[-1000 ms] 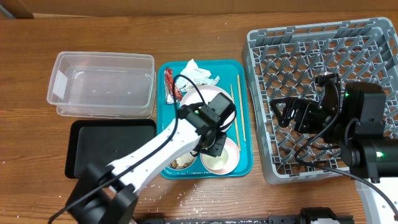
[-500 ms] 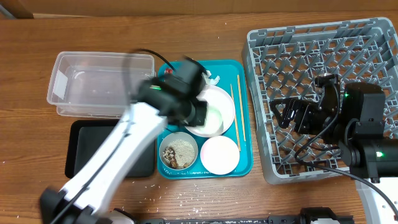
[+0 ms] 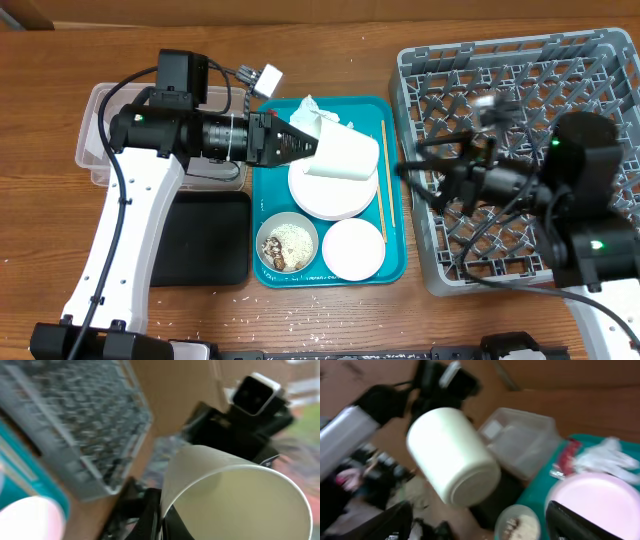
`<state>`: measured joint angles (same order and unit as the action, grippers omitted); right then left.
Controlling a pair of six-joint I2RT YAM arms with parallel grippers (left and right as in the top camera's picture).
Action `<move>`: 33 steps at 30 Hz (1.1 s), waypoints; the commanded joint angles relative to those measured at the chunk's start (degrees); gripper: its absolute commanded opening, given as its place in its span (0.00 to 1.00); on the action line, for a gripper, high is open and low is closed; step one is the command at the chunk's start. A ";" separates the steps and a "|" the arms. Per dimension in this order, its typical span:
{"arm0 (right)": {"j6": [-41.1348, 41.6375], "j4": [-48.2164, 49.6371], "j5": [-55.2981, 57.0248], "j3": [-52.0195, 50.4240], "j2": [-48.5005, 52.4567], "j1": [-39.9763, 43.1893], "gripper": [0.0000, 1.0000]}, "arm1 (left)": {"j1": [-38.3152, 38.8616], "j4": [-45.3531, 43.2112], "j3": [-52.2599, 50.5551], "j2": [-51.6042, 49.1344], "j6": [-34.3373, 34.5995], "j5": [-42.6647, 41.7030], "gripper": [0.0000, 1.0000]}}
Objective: Sort waste into correct bins and load items into the dishwasher
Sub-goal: 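Lift the white cup and pass it to the right gripper, then lower the white cup into the dish rack with the right gripper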
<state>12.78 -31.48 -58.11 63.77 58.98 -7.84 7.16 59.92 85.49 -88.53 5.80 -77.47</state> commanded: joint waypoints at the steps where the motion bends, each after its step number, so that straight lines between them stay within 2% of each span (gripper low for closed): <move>1: 1.01 3.04 -6.03 1.18 1.44 -4.66 0.89 | 0.48 -0.17 0.50 -0.22 -2.64 -10.29 0.04; 6: 2.62 9.40 -6.05 1.18 2.91 -10.29 0.88 | 1.11 -0.17 0.50 -0.22 -2.64 -10.47 0.04; 9: 4.13 13.29 -5.88 1.18 3.30 -12.59 0.78 | 1.44 -0.17 0.50 -0.22 -2.67 -10.47 0.04; 13: 4.26 14.56 -3.89 1.18 3.41 -13.31 0.70 | 1.62 -0.15 0.50 -0.22 -2.67 -10.45 0.04; 14: 4.31 14.56 -3.30 1.18 3.41 -13.31 0.70 | 1.77 -0.13 0.50 -0.22 -2.67 -10.36 0.04; 16: 4.61 14.56 -1.81 1.18 3.41 -13.31 0.89 | 2.05 0.11 0.50 -0.22 -2.64 -9.79 0.04; 17: 5.14 14.60 -1.36 1.18 3.41 -13.31 0.89 | 2.19 0.26 0.50 -0.22 -2.64 -9.51 0.04; 21: 5.29 14.71 -1.29 1.18 3.41 -13.31 0.76 | 2.64 0.22 0.50 -0.22 -2.67 -8.94 0.04; 25: 5.29 14.69 -1.31 1.18 3.39 -13.31 0.57 | 2.62 0.17 0.50 -0.22 -2.64 -8.94 0.06; 26: 5.25 14.71 -1.27 1.18 3.37 -13.29 0.57 | 2.62 0.22 0.50 -0.22 -2.64 -8.94 0.09; 27: 5.22 14.71 -1.05 1.20 3.23 -12.94 0.58 | 2.62 0.22 0.50 -0.22 -2.64 -8.94 0.15; 30: 5.07 14.10 -0.92 1.20 2.29 -10.32 0.59 | 2.60 0.24 0.50 -0.22 -2.47 -7.13 0.70; 31: 5.07 12.70 -0.87 1.20 1.51 -8.31 0.59 | 2.56 0.24 0.50 -0.22 -2.36 -5.33 1.00; 33: 4.87 10.05 -0.83 1.20 0.44 -5.51 0.59 | 2.32 0.26 0.50 -0.22 -1.55 -2.60 1.00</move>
<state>18.06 -19.79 -58.67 63.77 62.15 -17.32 9.41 60.16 85.49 -88.53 4.05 -84.84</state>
